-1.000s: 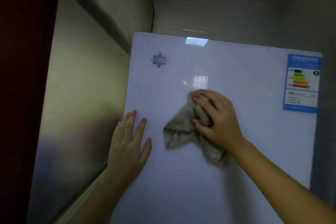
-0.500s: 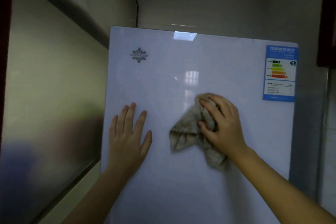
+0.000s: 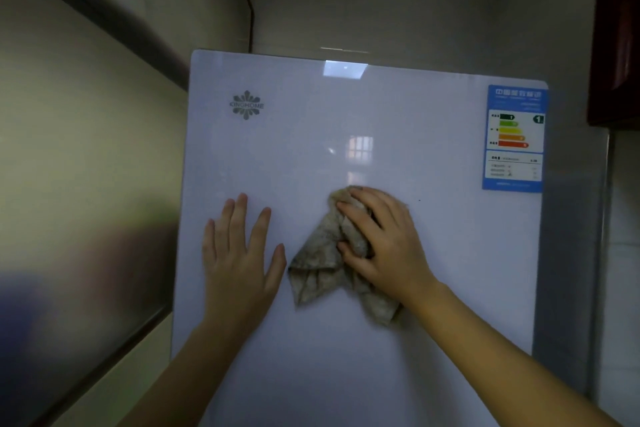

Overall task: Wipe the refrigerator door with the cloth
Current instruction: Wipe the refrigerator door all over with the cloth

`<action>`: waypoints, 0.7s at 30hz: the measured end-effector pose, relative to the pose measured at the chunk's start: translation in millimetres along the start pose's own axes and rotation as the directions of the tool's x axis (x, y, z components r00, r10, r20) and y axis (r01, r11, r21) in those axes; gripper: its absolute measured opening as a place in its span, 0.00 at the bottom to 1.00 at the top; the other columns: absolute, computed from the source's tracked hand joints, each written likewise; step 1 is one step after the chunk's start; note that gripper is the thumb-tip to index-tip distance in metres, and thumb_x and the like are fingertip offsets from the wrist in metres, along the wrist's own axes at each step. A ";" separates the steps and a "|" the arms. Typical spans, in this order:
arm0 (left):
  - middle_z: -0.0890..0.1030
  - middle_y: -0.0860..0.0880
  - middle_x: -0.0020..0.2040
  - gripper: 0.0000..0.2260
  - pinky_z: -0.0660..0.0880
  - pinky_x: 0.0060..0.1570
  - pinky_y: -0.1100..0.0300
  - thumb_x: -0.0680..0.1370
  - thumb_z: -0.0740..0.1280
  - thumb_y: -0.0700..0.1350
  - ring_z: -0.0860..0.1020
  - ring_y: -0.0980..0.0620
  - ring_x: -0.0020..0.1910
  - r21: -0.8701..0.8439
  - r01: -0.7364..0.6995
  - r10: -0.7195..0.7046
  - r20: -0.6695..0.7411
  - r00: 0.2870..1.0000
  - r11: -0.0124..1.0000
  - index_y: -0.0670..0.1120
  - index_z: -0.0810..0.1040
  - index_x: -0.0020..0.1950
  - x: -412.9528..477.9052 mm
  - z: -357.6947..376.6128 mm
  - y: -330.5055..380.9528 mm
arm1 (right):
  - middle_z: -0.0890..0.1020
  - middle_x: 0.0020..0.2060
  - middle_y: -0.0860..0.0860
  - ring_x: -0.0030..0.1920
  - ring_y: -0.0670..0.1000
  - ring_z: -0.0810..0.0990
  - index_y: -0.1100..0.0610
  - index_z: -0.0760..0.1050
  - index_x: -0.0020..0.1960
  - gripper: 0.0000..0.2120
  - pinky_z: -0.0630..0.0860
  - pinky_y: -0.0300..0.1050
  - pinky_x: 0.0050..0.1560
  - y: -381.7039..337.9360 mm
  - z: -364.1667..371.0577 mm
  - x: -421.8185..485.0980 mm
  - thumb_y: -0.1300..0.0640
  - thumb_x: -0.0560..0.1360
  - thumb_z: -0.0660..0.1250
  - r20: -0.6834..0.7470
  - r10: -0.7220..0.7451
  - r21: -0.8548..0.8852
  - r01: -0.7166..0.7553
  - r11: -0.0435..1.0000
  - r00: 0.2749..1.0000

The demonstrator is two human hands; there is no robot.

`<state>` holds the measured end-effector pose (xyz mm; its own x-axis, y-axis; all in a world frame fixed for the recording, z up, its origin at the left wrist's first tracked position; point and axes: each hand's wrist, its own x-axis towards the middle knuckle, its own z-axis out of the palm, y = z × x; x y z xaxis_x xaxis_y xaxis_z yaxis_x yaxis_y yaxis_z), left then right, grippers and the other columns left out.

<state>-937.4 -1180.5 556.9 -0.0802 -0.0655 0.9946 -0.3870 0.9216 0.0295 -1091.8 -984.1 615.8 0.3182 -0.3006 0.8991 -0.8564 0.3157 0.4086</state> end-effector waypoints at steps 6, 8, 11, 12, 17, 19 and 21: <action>0.68 0.39 0.77 0.23 0.65 0.74 0.40 0.82 0.61 0.51 0.67 0.38 0.77 -0.040 -0.174 0.172 -0.045 0.984 0.984 0.43 0.73 0.74 8.0 5.9 29.7 | 0.75 0.72 0.55 0.73 0.59 0.72 0.56 0.75 0.73 0.25 0.68 0.55 0.74 39.3 -31.3 -6.5 0.47 0.79 0.68 -0.033 0.186 -0.009 -0.186 0.982 0.982; 0.70 0.39 0.76 0.21 0.67 0.72 0.40 0.82 0.62 0.50 0.69 0.38 0.75 -0.057 -0.206 0.203 -0.057 0.978 0.977 0.42 0.75 0.72 12.6 9.7 43.8 | 0.74 0.72 0.55 0.74 0.58 0.71 0.56 0.74 0.74 0.25 0.66 0.53 0.74 55.8 -44.9 -12.8 0.47 0.79 0.67 -0.040 0.227 -0.014 -0.228 0.974 0.973; 0.70 0.39 0.76 0.21 0.66 0.73 0.39 0.81 0.62 0.50 0.70 0.37 0.75 -0.050 -0.203 0.199 -0.072 0.977 0.978 0.43 0.76 0.71 15.2 13.6 59.4 | 0.72 0.73 0.53 0.74 0.57 0.70 0.56 0.72 0.74 0.26 0.63 0.49 0.74 82.9 -64.7 -27.4 0.46 0.80 0.65 -0.075 0.306 -0.012 -0.307 0.952 0.949; 0.70 0.38 0.76 0.21 0.65 0.73 0.39 0.81 0.62 0.50 0.69 0.37 0.75 -0.042 -0.195 0.192 -0.075 0.979 0.980 0.43 0.76 0.71 15.2 14.6 63.7 | 0.72 0.73 0.53 0.74 0.57 0.69 0.56 0.72 0.75 0.26 0.61 0.48 0.74 89.6 -69.4 -31.8 0.46 0.80 0.65 -0.092 0.329 -0.011 -0.332 0.943 0.940; 0.68 0.38 0.77 0.22 0.63 0.75 0.39 0.81 0.61 0.51 0.66 0.37 0.77 -0.034 -0.169 0.167 -0.057 0.984 0.985 0.43 0.75 0.72 13.1 18.3 81.4 | 0.72 0.73 0.56 0.75 0.58 0.68 0.57 0.72 0.74 0.26 0.62 0.54 0.78 88.5 -63.6 -38.3 0.47 0.79 0.65 -0.062 0.300 0.024 -0.299 0.954 0.952; 0.68 0.38 0.77 0.22 0.63 0.75 0.38 0.81 0.62 0.51 0.66 0.37 0.77 -0.037 -0.168 0.166 -0.049 0.985 0.985 0.43 0.74 0.73 13.9 19.4 87.2 | 0.73 0.72 0.58 0.74 0.60 0.69 0.58 0.73 0.74 0.27 0.66 0.61 0.76 82.0 -56.4 -41.5 0.46 0.79 0.67 0.045 0.074 0.016 -0.075 0.997 0.996; 0.68 0.38 0.77 0.22 0.63 0.75 0.39 0.81 0.62 0.51 0.66 0.38 0.77 -0.038 -0.178 0.176 -0.049 0.983 0.983 0.43 0.74 0.73 14.9 19.9 92.4 | 0.75 0.72 0.59 0.73 0.61 0.72 0.58 0.75 0.73 0.26 0.67 0.60 0.76 83.2 -53.1 -48.9 0.46 0.79 0.68 0.129 -0.167 0.006 0.168 0.986 0.978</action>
<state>-992.6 -1103.9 572.5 -0.1023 0.1166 0.9879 -0.3314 0.9324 -0.1444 -1157.0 -895.3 614.2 0.4018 -0.4624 0.7904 -0.7933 0.2554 0.5527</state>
